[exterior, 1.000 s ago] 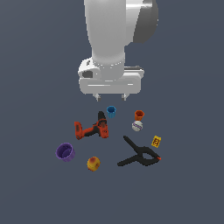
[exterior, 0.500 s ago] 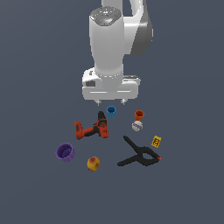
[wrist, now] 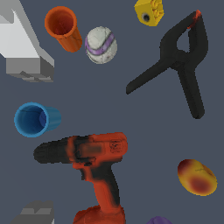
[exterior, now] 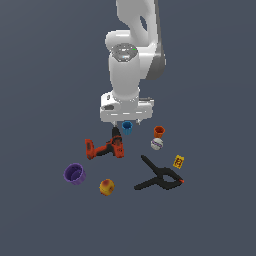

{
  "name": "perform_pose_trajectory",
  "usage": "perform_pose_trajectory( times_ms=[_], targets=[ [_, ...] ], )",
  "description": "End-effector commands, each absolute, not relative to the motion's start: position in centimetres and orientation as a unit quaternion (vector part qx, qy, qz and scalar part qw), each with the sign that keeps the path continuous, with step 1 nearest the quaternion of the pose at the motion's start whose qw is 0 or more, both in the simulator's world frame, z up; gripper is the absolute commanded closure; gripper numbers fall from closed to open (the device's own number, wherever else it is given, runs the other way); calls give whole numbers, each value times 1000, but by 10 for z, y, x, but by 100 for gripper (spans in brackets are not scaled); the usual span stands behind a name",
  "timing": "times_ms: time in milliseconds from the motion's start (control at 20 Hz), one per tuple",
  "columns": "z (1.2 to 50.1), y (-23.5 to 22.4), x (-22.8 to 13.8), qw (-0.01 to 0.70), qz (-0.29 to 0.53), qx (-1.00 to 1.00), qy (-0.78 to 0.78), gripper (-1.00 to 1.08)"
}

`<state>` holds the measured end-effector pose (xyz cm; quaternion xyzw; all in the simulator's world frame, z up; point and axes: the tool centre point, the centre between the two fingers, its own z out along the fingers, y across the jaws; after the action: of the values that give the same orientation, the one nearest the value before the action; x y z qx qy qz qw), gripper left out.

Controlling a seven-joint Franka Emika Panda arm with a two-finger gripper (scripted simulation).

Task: Pick up a designated object from a clutter of objects.

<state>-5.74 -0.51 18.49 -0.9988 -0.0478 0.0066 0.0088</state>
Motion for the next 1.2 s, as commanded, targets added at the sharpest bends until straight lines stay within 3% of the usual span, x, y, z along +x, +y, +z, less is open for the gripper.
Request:
perform_pose_trajectory(
  times_ms=[0,650,1150],
  targets=[
    [166,-5,-71,7,5,-998,-60,-92],
    [101,-5,-134,1,1,-994,-110,-92],
    [91,-5,-148,0,0,-993,-120,-92]
  ],
)
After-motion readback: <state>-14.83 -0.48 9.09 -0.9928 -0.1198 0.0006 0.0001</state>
